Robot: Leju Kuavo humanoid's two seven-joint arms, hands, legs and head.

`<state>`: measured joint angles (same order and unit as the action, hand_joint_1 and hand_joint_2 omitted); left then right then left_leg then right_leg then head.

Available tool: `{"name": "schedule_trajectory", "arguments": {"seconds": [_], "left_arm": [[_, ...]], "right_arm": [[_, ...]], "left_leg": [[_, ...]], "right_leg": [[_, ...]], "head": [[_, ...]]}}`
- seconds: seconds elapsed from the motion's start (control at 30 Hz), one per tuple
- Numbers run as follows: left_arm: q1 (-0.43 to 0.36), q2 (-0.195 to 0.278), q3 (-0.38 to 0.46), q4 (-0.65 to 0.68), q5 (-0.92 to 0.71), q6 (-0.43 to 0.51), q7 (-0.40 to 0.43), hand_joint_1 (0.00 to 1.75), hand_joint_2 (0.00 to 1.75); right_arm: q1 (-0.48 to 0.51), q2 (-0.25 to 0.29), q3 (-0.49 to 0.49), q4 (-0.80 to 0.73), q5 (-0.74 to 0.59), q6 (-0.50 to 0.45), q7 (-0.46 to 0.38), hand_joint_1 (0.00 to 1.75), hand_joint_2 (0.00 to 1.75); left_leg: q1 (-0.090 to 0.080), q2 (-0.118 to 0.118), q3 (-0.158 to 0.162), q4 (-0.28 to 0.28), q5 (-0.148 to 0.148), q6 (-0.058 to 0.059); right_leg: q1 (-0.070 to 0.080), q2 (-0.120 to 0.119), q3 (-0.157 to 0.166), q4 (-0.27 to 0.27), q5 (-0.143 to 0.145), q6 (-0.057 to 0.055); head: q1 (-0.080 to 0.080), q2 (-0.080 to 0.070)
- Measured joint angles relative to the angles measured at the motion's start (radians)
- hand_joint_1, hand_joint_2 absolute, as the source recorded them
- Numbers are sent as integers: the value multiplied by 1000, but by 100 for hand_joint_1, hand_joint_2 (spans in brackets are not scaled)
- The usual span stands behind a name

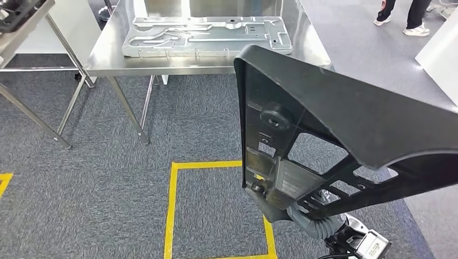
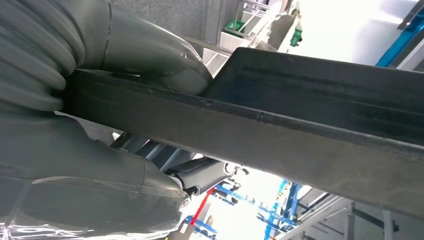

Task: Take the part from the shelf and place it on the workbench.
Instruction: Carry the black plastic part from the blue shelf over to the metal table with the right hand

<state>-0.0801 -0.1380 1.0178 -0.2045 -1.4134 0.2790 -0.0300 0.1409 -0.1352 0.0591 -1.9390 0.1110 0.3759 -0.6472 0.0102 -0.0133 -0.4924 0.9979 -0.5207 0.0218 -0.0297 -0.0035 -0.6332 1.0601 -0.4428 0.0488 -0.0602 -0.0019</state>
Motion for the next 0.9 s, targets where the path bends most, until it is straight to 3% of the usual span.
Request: {"name": "schedule_trajectory", "arguments": {"seconds": [0.03,0.13,0.2,0.3,0.33,0.37,0.4,0.47,0.53,0.6,0.7,0.73,0.83,0.87,0.9], "left_arm": [[-1,0,0,0,0,0,0,0,175],[-3,0,0,0,0,0,2,0,175],[-4,0,0,0,0,1,2,0,175],[-5,0,0,0,0,1,0,0,175],[-4,0,0,0,0,1,0,0,175],[-2,0,0,0,0,1,-1,0,175],[0,0,0,0,0,1,-1,0,175],[1,1,0,0,0,0,-2,0,175],[0,2,0,0,-1,0,-2,0,175],[0,2,0,0,-1,0,-2,0,175],[2,2,-1,0,-1,-1,-2,0,175],[1,1,-1,0,-2,-1,-2,0,175],[-2,1,-1,0,-2,-1,-3,0,175],[-1,1,-1,0,-2,-2,-3,0,175],[0,1,-1,0,-2,-2,-3,0,175]], "right_arm": [[2,0,0,0,0,0,0,175,175],[7,0,0,-3,0,1,2,175,175],[6,0,0,-5,0,1,2,175,175],[5,-2,0,-5,0,2,1,175,175],[6,-2,0,-5,0,2,1,175,175],[6,-2,0,-5,0,1,0,175,175],[6,-2,0,-5,0,1,0,175,175],[7,-2,0,-6,0,0,0,175,175],[7,-2,0,-8,0,0,0,175,175],[8,-2,0,-10,0,0,0,175,175],[8,-1,0,-16,0,0,-1,175,175],[7,-1,0,-17,0,0,-1,175,175],[10,-1,0,-16,0,-1,0,175,175],[11,-1,0,-16,0,-1,0,175,175],[11,-1,0,-16,0,-1,0,175,175]], "left_leg": [[0,0,0,0,-6,-7],[0,2,9,9,-14,-27],[2,5,-5,59,-34,-34],[4,6,-111,239,-107,-40],[4,7,-145,280,-115,-41],[4,7,-163,288,-102,-40],[3,7,-164,260,-67,-37],[-1,7,-133,142,24,-26],[-11,9,-109,56,61,-13],[-18,10,-105,33,54,-1],[-10,8,-71,8,56,16],[-8,8,-60,1,55,21],[-8,6,-43,-2,39,25],[-7,5,-34,-2,32,23],[-7,4,-23,-2,24,21]], "right_leg": [[3,0,6,-25,7,-7],[8,2,15,-35,-2,-34],[7,2,34,-40,-13,-49],[11,-1,56,-41,-32,-62],[14,0,64,-41,-39,-63],[16,2,73,-40,-47,-64],[17,3,84,-40,-55,-63],[19,3,110,-42,-72,-59],[18,2,125,-46,-85,-51],[18,2,131,-45,-86,-38],[17,2,120,1,-90,-24],[15,3,93,50,-106,-21],[10,3,-28,221,-169,-10],[8,3,-52,236,-165,-7],[6,3,-57,216,-138,-4]], "head": [[0,0],[0,0],[0,0],[0,0],[0,0],[0,0],[0,0],[0,0],[0,0],[0,0],[0,0],[0,0],[0,0],[0,0],[0,0]]}}
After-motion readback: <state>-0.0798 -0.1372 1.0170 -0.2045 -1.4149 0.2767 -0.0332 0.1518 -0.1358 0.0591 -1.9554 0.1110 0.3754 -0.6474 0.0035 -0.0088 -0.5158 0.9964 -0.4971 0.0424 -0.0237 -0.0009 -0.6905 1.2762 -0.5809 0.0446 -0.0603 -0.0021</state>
